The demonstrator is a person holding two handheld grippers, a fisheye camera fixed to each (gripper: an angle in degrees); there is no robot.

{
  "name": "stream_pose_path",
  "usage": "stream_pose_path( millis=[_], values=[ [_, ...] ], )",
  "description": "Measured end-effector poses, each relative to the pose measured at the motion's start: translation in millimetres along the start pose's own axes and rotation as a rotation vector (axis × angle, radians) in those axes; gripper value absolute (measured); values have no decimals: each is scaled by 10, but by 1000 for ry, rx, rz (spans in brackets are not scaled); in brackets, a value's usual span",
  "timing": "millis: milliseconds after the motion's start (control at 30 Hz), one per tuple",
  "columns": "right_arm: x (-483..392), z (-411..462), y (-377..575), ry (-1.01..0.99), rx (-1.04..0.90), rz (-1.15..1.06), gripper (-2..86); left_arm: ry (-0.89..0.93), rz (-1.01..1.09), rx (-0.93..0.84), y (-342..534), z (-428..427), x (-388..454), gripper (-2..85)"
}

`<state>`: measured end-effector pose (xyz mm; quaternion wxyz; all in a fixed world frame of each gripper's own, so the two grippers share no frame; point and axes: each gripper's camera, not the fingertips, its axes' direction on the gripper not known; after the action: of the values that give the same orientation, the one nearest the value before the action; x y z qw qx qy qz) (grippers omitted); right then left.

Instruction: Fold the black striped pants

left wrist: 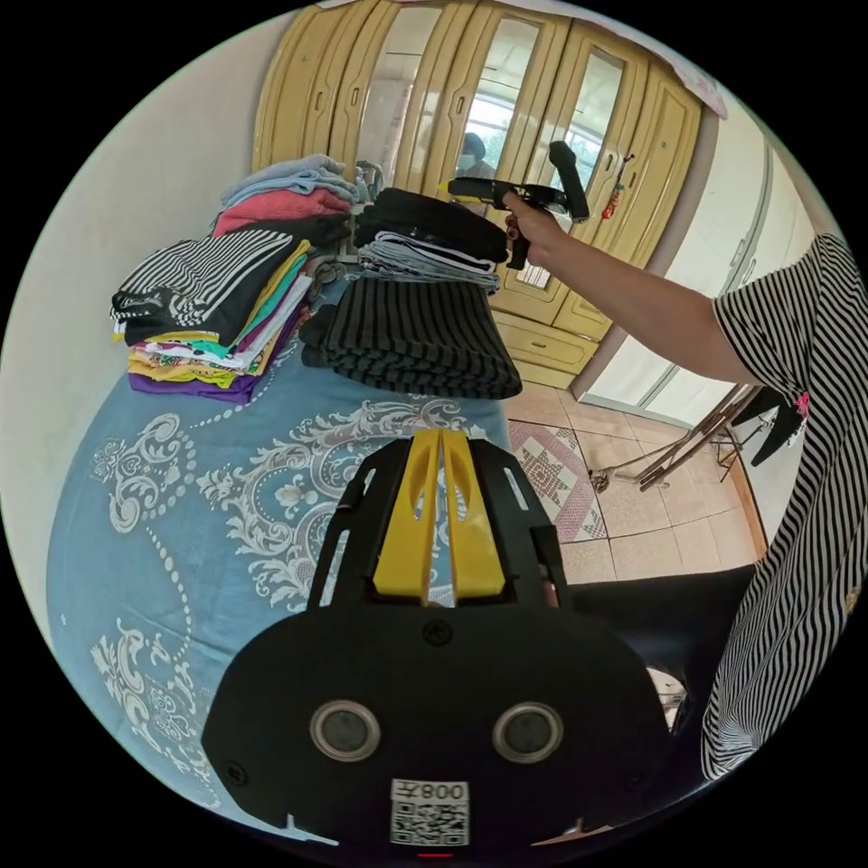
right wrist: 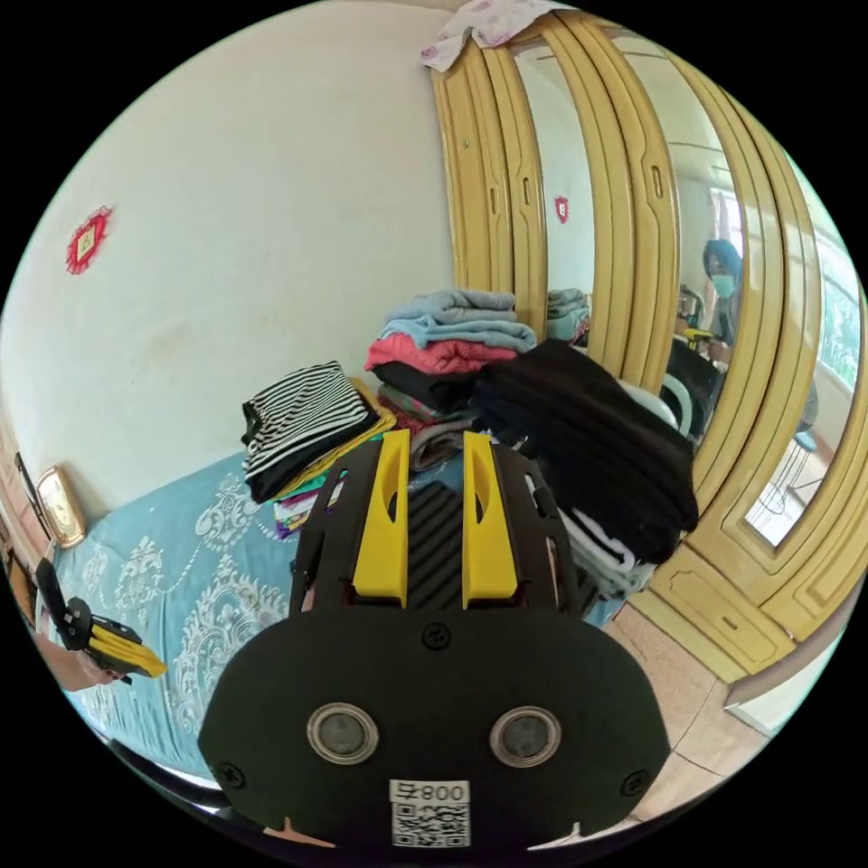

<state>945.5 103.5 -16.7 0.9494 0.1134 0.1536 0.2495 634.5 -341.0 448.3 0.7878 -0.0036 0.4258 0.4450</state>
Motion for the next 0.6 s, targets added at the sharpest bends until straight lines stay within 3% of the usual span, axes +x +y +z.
stream_pose_path(
  millis=[100, 400, 600],
  values=[
    [100, 70, -378, 101, -58, -33, 135, 60, -69, -33, -82, 28, -160, 4],
    [66, 434, -660, 148, -323, -150, 127, 253, -208, -124, -149, 282, -546, 3],
    [-28, 355, -589, 179, -418, -163, 60, 348, -249, -98, -52, 265, -832, 2]
  ],
)
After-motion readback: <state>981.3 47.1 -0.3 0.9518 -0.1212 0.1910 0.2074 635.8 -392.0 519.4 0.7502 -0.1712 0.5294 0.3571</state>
